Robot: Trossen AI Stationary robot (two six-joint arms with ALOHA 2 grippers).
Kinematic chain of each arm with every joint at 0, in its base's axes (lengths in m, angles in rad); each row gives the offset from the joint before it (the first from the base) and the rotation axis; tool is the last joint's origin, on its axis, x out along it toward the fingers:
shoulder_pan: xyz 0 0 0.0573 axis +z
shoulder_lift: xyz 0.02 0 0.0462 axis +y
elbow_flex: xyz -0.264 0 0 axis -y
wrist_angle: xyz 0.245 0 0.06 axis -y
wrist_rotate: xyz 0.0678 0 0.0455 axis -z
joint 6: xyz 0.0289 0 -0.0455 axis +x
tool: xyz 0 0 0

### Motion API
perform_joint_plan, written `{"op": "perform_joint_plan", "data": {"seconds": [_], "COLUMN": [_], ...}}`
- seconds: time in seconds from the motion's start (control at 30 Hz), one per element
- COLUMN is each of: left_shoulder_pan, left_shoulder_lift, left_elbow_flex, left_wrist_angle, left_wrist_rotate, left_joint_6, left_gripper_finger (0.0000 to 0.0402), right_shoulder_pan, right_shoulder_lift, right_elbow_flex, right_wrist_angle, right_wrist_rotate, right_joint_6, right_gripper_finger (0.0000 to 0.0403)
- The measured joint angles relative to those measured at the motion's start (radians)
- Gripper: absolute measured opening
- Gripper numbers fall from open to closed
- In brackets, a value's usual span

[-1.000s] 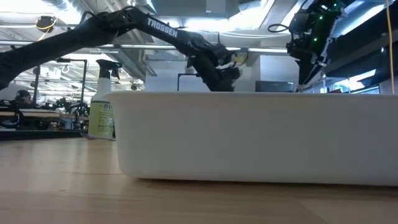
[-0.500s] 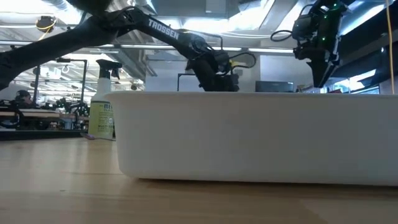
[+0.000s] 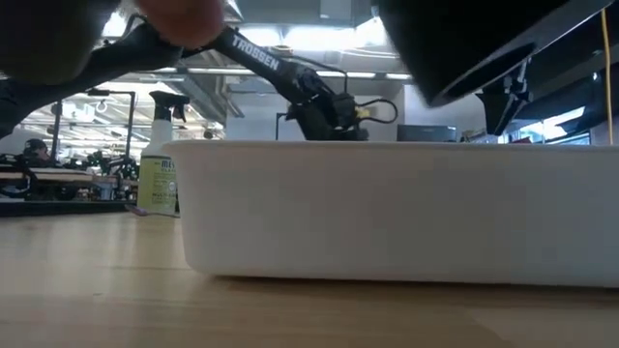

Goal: Sort silverware
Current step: Put the purple fork into the white silverware tray

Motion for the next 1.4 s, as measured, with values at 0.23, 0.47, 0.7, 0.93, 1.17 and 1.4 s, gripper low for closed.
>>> {"op": "perform_joint_plan", "data": {"seconds": [0.23, 0.47, 0.7, 0.93, 1.17, 1.4], "left_shoulder_pan": [0.006, -0.001, 0.009, 0.039, 0.127, 0.246], "left_shoulder_lift": [0.001, 0.001, 0.002, -0.001, -0.019, -0.054], "left_elbow_flex": [0.0, 0.0, 0.0, 0.0, 0.0, -0.001], "left_wrist_angle": [-0.007, -0.004, -0.007, 0.077, 0.053, -0.011], "left_wrist_rotate": [0.015, -0.004, -0.023, -0.021, 0.126, 0.321], "left_joint_6": [-0.053, -0.086, -0.164, -0.322, -0.467, -0.584], "left_gripper_finger": [0.0158, 0.0145, 0.0144, 0.0144, 0.0144, 0.0126], "right_shoulder_pan": [0.0, 0.064, 0.22, 0.306, 0.322, 0.382], "right_shoulder_lift": [0.0, 0.028, 0.181, 0.337, 0.462, 0.509], "right_elbow_flex": [0.0, 0.001, 0.001, 0.001, 0.0, 0.0], "right_wrist_angle": [0.0, 0.197, 0.383, 0.538, 0.566, 0.68], "right_wrist_rotate": [-0.082, -0.39, -0.439, -0.349, -0.367, -0.341], "right_joint_6": [0.015, 0.19, 0.16, 0.101, 0.18, 0.285], "right_gripper_finger": [0.0143, 0.0143, 0.0143, 0.0143, 0.0143, 0.0143]}}
